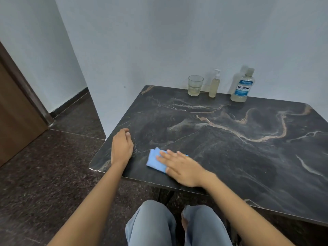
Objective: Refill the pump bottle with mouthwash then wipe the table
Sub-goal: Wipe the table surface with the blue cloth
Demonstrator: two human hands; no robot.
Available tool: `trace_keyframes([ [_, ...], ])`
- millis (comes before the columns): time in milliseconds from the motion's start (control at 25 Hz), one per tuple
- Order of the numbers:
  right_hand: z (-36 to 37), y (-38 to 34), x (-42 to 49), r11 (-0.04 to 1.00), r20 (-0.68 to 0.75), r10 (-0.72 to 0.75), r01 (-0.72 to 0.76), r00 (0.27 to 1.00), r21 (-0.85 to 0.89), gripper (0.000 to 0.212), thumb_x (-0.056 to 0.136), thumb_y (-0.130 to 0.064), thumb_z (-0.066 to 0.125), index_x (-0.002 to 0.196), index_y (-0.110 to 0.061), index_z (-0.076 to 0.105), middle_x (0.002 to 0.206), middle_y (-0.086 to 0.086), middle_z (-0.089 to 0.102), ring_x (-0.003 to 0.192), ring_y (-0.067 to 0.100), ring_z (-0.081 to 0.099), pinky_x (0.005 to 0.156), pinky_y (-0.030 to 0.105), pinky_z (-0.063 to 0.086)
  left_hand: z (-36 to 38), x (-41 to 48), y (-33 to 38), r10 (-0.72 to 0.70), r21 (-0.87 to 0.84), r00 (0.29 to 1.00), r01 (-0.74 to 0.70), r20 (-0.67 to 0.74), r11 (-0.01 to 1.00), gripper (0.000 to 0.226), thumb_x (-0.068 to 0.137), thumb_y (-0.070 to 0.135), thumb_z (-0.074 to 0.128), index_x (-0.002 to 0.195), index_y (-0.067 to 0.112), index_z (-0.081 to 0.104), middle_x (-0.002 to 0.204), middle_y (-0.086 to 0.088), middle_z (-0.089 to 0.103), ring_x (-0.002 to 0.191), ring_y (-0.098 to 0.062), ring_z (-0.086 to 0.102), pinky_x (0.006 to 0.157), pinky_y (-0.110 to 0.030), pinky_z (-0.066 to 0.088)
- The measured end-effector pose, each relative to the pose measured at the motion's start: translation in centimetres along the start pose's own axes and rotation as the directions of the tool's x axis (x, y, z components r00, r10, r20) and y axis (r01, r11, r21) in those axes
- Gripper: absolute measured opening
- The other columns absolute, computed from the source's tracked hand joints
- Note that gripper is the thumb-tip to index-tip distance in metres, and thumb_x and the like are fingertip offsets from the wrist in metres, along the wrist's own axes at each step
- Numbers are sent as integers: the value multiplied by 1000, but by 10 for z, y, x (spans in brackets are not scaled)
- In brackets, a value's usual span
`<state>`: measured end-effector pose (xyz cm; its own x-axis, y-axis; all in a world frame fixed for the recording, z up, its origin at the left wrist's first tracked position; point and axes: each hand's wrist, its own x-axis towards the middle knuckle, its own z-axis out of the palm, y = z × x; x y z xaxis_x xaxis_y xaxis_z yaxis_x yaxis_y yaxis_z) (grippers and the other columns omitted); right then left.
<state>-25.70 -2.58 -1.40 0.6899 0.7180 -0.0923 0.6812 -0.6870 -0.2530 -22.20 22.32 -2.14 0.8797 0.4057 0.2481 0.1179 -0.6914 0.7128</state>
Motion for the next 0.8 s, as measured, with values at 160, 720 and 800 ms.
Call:
trace_keyframes([
  [160,-39,108,-37,899,-83,437,-438,896,-1,52,104,-33,22,153,-25,8,161,-4,1,148,15,2,118,40,3,0,-2,-1,-7,-8,1000,7,-10,1000,33,101,22,35,125,9,54,113,-7,64,112,-26,53,94,-38,43],
  [720,-7,-5,84,973,-8,225,-225,974,-44,55,102,-29,21,153,-20,3,161,2,-3,148,25,-3,118,41,-2,4,2,-3,34,5,999,-34,-9,999,35,102,28,35,124,10,55,115,-6,64,112,-27,54,101,-46,40],
  [800,4,-24,53,987,-38,161,-162,986,-16,55,102,-29,20,153,-22,2,161,0,-4,148,23,-5,118,38,-5,2,2,-5,-7,-84,999,4,-33,996,34,101,32,33,116,14,58,105,-3,64,105,-25,56,93,-45,44],
])
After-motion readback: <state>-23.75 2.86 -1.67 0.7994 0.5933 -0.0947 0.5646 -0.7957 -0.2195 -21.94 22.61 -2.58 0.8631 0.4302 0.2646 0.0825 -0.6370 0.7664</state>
